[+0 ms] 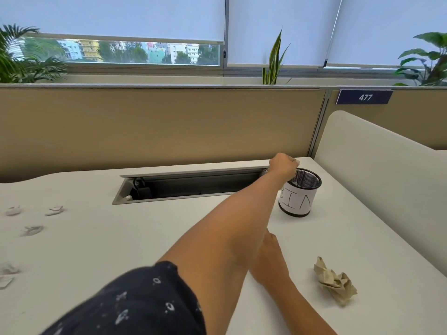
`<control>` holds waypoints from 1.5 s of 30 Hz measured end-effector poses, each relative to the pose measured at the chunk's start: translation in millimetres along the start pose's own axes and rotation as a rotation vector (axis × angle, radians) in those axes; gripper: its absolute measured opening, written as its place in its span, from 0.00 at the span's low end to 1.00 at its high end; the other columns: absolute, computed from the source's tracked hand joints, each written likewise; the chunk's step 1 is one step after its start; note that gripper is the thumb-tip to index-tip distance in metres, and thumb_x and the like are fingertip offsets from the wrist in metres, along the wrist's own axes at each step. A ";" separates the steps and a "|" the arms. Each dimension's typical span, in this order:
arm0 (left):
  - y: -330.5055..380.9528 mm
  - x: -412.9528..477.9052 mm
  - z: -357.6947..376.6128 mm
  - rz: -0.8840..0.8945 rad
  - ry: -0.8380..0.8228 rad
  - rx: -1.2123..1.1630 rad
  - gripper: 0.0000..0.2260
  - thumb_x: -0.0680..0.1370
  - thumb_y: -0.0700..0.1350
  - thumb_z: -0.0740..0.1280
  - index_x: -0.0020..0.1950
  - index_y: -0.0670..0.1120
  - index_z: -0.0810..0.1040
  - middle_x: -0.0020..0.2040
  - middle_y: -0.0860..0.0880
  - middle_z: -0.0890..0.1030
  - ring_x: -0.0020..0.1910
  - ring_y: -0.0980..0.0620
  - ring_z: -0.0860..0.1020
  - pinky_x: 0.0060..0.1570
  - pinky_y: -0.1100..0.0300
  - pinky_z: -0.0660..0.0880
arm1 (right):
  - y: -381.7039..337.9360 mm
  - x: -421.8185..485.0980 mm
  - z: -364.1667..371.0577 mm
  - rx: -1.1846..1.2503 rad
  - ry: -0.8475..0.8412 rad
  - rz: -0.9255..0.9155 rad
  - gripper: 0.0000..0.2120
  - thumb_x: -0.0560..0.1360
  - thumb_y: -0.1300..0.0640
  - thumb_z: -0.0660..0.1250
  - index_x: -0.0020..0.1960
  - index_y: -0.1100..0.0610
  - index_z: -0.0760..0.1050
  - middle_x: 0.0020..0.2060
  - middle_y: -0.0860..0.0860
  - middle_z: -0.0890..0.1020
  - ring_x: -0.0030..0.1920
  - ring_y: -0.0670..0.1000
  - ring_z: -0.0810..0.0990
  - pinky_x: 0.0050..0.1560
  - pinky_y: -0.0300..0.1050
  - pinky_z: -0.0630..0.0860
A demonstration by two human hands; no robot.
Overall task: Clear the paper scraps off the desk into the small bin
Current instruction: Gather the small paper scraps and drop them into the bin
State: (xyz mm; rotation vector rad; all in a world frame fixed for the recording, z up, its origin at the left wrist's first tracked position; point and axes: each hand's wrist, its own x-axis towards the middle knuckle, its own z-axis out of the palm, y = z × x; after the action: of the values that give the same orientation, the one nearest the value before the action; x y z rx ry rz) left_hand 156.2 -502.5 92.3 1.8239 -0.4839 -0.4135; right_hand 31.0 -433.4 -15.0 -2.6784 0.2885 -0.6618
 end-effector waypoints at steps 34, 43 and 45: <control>-254.1 -352.3 -342.2 -0.306 0.800 0.922 0.21 0.76 0.48 0.66 0.65 0.41 0.71 0.71 0.41 0.67 0.70 0.43 0.67 0.67 0.43 0.64 | -139.0 -24.4 88.1 -0.004 -0.237 -0.119 0.16 0.80 0.59 0.53 0.65 0.61 0.70 0.63 0.54 0.75 0.64 0.54 0.69 0.65 0.43 0.65; -270.7 -356.7 -361.5 -0.580 0.843 0.890 0.25 0.80 0.53 0.53 0.73 0.41 0.59 0.76 0.42 0.59 0.76 0.46 0.55 0.73 0.44 0.52 | -247.3 -23.9 124.2 0.334 -0.515 -0.295 0.17 0.81 0.58 0.55 0.68 0.61 0.66 0.68 0.53 0.69 0.68 0.52 0.67 0.67 0.39 0.61; -272.7 -355.0 -361.2 -0.604 0.841 0.920 0.26 0.80 0.54 0.52 0.73 0.41 0.58 0.76 0.43 0.59 0.76 0.46 0.55 0.73 0.44 0.52 | -269.5 -21.0 134.4 0.340 -0.578 -0.345 0.19 0.80 0.57 0.57 0.69 0.60 0.64 0.70 0.53 0.66 0.70 0.52 0.65 0.69 0.40 0.61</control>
State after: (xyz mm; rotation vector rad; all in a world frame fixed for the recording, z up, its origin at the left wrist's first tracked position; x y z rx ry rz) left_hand 69.5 48.1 -49.3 2.7876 0.5886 0.2737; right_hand 106.9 -141.4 -27.8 -2.4632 -0.4093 0.0059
